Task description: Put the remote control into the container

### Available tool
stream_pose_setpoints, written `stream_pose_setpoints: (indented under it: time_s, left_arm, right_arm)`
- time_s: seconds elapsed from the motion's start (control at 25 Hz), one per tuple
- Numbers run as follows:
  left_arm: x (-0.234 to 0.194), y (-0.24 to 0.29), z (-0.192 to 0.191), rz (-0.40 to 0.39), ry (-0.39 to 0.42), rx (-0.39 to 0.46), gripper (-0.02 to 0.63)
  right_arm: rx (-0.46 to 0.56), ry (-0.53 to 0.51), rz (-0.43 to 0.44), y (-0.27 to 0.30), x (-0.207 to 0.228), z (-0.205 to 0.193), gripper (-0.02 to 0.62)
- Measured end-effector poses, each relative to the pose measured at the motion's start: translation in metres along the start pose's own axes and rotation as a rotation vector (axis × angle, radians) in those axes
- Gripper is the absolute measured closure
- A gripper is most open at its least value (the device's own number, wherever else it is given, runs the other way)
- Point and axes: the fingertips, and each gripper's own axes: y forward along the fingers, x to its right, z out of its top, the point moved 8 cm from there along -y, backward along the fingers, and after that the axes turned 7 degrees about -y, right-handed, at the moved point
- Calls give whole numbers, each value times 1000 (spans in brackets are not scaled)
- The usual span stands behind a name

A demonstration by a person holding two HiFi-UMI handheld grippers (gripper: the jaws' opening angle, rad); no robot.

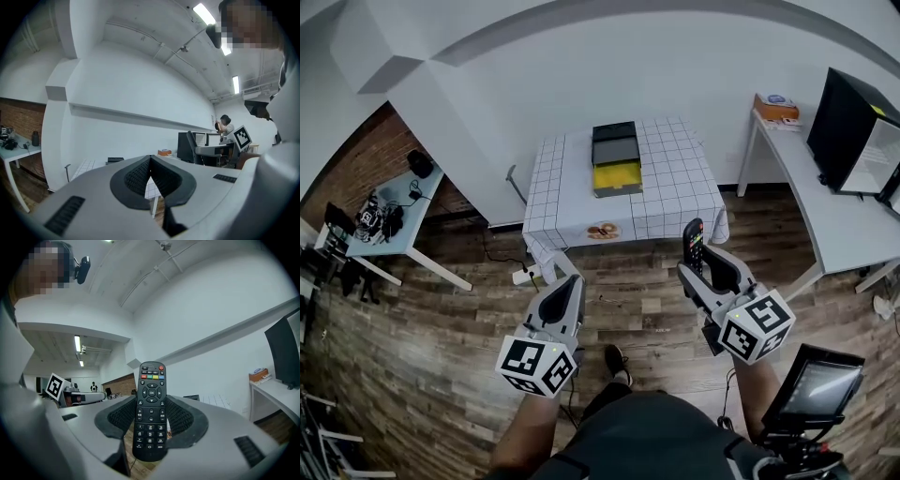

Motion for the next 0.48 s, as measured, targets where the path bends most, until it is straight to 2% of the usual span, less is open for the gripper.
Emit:
stream_pose_setpoints:
  time_s: [0.24, 0.48]
  left_arm:
    - [-54, 41, 11, -24, -14, 35, 597]
    - [-115, 89, 31, -66, -18, 35, 597]
  right_arm:
    - [-19, -25, -24, 57, 15, 5, 387]
    - [-31, -30, -58, 128, 31, 12, 387]
